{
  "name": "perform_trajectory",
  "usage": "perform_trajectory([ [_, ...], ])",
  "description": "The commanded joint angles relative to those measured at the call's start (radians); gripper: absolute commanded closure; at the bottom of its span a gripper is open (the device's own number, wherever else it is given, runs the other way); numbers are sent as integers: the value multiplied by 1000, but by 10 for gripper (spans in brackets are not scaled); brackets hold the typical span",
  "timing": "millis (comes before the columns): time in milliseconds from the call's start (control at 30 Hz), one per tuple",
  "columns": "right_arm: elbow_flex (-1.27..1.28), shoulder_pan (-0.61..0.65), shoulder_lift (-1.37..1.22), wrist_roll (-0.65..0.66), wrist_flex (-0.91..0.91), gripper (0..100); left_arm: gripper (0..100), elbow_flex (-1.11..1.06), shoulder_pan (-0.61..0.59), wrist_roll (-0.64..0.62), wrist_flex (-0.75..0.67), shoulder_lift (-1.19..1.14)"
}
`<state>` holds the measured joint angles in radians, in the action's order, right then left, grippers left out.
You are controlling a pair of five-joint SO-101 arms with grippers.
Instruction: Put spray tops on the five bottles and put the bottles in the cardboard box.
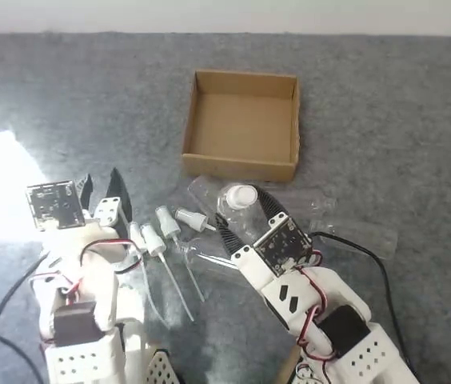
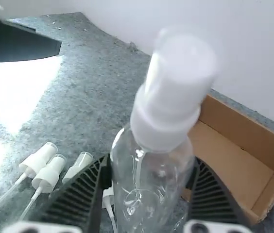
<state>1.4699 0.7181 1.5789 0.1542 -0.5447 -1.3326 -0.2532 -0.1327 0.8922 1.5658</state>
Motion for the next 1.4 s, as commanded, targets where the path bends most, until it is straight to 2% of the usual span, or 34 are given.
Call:
perform_trajectory([
  [0, -83, -30, 15, 15, -2, 855, 870, -38, -26, 0, 3, 12],
  [433, -298, -53, -13, 25, -2, 855, 870, -102, -29, 2, 2, 12],
  [800, -537, -51, -395, 25, 22, 855, 870, -125, -49, 5, -23, 12],
  [933, -562, -51, -503, 25, 117, 853, 870, -145, -104, 2, -74, 12],
  [1167, -583, -54, -691, 25, 311, 854, 870, -157, -109, 2, -92, 12],
  [1367, -740, -77, -923, 17, 343, 854, 870, -157, -109, 2, -92, 12],
])
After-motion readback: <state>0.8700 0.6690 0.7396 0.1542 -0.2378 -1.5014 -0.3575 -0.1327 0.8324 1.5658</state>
